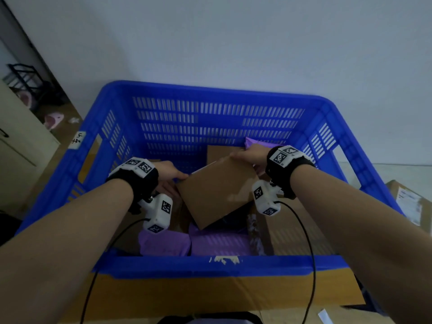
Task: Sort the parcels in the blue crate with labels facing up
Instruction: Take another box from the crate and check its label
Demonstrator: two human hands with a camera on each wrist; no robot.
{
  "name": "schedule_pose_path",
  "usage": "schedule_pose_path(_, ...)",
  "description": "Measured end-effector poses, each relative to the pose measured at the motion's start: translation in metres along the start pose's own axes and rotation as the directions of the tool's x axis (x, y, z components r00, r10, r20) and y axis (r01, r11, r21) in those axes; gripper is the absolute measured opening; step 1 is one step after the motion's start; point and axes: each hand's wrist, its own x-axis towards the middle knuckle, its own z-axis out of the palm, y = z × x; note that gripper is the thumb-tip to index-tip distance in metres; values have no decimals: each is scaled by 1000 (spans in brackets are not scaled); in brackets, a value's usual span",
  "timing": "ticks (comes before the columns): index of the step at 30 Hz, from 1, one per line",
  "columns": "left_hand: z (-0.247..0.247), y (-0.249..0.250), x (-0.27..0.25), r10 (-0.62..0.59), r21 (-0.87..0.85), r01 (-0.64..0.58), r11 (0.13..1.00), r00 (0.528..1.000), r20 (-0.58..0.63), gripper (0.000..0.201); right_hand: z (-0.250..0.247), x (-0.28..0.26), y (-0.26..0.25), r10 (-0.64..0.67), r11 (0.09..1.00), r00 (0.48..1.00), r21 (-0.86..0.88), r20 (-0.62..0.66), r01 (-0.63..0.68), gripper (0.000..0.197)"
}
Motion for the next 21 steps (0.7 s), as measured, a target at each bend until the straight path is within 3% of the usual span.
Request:
schedule_pose_path(7,-34,22,-20,103,-118,-123,985,981,-167,61,-25,-7,-28,-77,970,992,221,-104,99,56)
schedule_pose_path(14,-64,54,-49,224,-141,-277,951,926,-305,49,-44,-23,-48,-149,840,978,502,-147,203,24)
schedule_pose_path(21,-84,83,-82,365,-144,-435,889,862,-352,38,-65,-44,-56,-307,697,918,598,-250,396,41)
